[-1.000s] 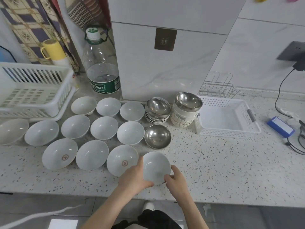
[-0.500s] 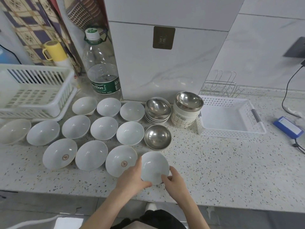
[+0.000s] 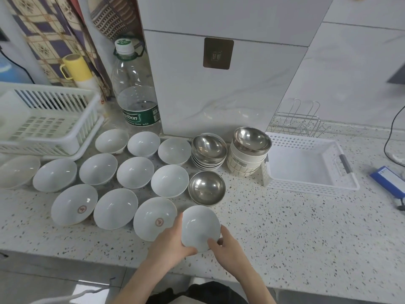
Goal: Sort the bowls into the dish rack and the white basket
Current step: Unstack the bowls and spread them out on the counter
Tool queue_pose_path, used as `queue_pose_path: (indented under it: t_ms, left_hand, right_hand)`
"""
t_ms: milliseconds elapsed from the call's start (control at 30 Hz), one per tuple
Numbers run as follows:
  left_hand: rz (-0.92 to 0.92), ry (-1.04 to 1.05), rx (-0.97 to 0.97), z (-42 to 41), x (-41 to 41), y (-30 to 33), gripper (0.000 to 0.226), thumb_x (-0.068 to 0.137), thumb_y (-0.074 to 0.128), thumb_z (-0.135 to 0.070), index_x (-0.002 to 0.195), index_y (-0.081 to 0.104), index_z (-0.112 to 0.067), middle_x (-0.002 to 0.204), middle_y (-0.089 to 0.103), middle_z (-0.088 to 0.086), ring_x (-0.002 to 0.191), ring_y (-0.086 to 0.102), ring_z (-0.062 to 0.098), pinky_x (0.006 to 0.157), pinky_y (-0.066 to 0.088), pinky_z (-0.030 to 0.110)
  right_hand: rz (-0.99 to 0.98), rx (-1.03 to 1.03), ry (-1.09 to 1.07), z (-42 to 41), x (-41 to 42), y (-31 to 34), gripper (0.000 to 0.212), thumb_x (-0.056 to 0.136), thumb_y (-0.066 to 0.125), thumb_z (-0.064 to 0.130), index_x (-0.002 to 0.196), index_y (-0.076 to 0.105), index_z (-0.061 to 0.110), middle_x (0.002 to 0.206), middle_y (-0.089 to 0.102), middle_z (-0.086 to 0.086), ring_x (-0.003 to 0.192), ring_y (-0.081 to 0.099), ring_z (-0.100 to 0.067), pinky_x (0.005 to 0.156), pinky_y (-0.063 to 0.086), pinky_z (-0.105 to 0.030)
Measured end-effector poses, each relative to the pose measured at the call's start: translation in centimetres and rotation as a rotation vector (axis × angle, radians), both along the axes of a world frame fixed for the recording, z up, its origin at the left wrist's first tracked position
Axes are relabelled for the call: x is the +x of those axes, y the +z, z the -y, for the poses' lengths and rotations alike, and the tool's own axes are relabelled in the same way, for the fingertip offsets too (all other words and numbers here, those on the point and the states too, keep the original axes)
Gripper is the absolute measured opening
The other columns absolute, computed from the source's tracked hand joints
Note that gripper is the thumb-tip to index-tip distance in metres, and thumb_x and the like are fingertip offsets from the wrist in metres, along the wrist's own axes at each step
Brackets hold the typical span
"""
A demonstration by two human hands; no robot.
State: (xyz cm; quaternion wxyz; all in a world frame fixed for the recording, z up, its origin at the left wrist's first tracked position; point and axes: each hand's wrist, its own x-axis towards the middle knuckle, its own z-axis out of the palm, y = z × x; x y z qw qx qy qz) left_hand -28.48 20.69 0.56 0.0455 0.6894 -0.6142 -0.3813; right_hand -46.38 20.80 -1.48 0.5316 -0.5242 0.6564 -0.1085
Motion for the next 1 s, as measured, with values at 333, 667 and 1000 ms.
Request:
queue_pose_path:
  t_ms: [333,667,1000]
  left_hand:
    - [-0.044,0.100,-0.027,2.2,1.0,1.2,0.095,0.083,0.062,-0.061,0.156,0.009,-0.030,0.075,0.062,-0.003,0.071,0.063,0.006,0.066,0.052,0.024]
    - [-0.439,0.518,-0.121,15.6,-1.9,3.9,0.085,0.083,0.051,-0.068,0.151,0.029,-0.023,0.074,0.076,-0.003,0.075,0.062,-0.003,0.073,0.042,0.033]
    - [-0.562,0.573,-0.098,19.1,-3.1,3.9,0.057,0.092,0.061,-0.028,0.143,0.037,-0.038,0.082,0.075,0.010,0.034,0.052,-0.001,0.032,0.031,0.016]
  right_hand:
    - [-0.133,-0.081,-0.074,2.4,-2.1,1.6,0.053,0.097,0.040,0.051,0.143,0.044,0.025,0.087,0.073,0.006,0.072,0.061,-0.001,0.066,0.046,-0.024]
    - [0.058,-0.258,-0.376,8.7,-3.8,4.3,0.016,0.096,0.052,0.034,0.108,0.063,0.033,0.071,0.073,0.011,0.061,0.061,0.002,0.047,0.040,-0.008]
    - [0.142,-0.211,-0.412,11.0,-3.2,3.5,0.019,0.096,0.052,0.033,0.111,0.063,0.031,0.073,0.074,0.012,0.072,0.067,-0.008,0.050,0.042,-0.011]
